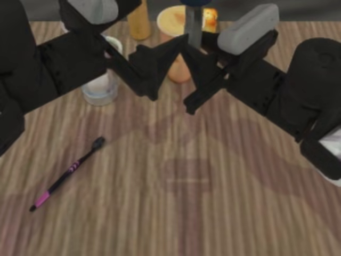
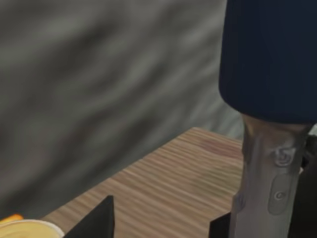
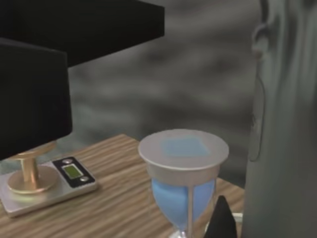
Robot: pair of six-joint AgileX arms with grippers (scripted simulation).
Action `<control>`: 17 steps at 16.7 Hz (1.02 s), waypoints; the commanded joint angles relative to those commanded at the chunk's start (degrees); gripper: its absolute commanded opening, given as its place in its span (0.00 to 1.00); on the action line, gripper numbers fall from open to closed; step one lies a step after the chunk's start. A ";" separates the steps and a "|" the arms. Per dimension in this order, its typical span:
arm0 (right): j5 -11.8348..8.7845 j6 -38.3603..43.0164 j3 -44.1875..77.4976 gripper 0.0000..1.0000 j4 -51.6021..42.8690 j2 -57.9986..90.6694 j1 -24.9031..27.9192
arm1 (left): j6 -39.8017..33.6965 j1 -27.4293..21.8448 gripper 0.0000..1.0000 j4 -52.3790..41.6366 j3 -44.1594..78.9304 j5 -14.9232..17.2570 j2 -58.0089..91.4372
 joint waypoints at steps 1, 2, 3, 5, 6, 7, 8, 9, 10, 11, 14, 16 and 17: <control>0.00 0.00 0.00 0.00 0.00 0.00 0.00 | -0.01 -1.07 1.00 0.76 2.07 -1.04 3.02; 0.00 0.00 0.00 0.00 0.00 0.00 0.00 | -0.02 -2.16 1.00 1.53 4.17 -2.12 6.19; 0.00 0.00 0.00 0.00 0.00 0.00 0.00 | -0.03 -3.26 1.00 2.24 6.15 -3.18 9.14; 0.00 0.00 0.00 0.00 0.00 0.00 0.00 | -0.09 -5.13 1.00 3.32 9.39 -4.96 13.32; 0.00 0.00 0.00 0.00 0.00 0.00 0.00 | -0.11 -5.76 1.00 3.65 10.44 -5.57 14.53; 0.00 0.00 0.00 0.00 0.00 0.00 0.00 | -0.13 -6.09 1.00 3.82 10.97 -5.87 15.10; 0.00 0.00 0.00 0.00 0.00 0.00 0.00 | -0.13 -6.13 1.00 3.84 11.04 -5.91 15.17; 0.00 0.00 0.00 0.00 0.00 0.00 0.00 | -0.13 -6.13 1.00 3.84 11.04 -5.91 15.17; 0.00 0.00 0.00 0.00 0.00 0.00 0.00 | -0.13 -6.13 1.00 3.84 11.04 -5.91 15.17; 0.00 0.00 0.00 0.00 0.00 0.00 0.00 | -0.13 -6.13 1.00 3.84 11.04 -5.91 15.17; 0.00 0.00 0.00 0.00 0.00 0.00 0.00 | -0.13 -6.13 0.77 3.84 11.04 -5.91 15.17; 0.00 0.00 0.00 0.00 0.00 0.00 0.00 | -0.13 -6.13 0.62 3.84 11.04 -5.91 15.17; 0.00 0.00 0.00 0.00 0.00 0.00 0.00 | -0.13 -6.13 0.55 3.84 11.04 -5.91 15.17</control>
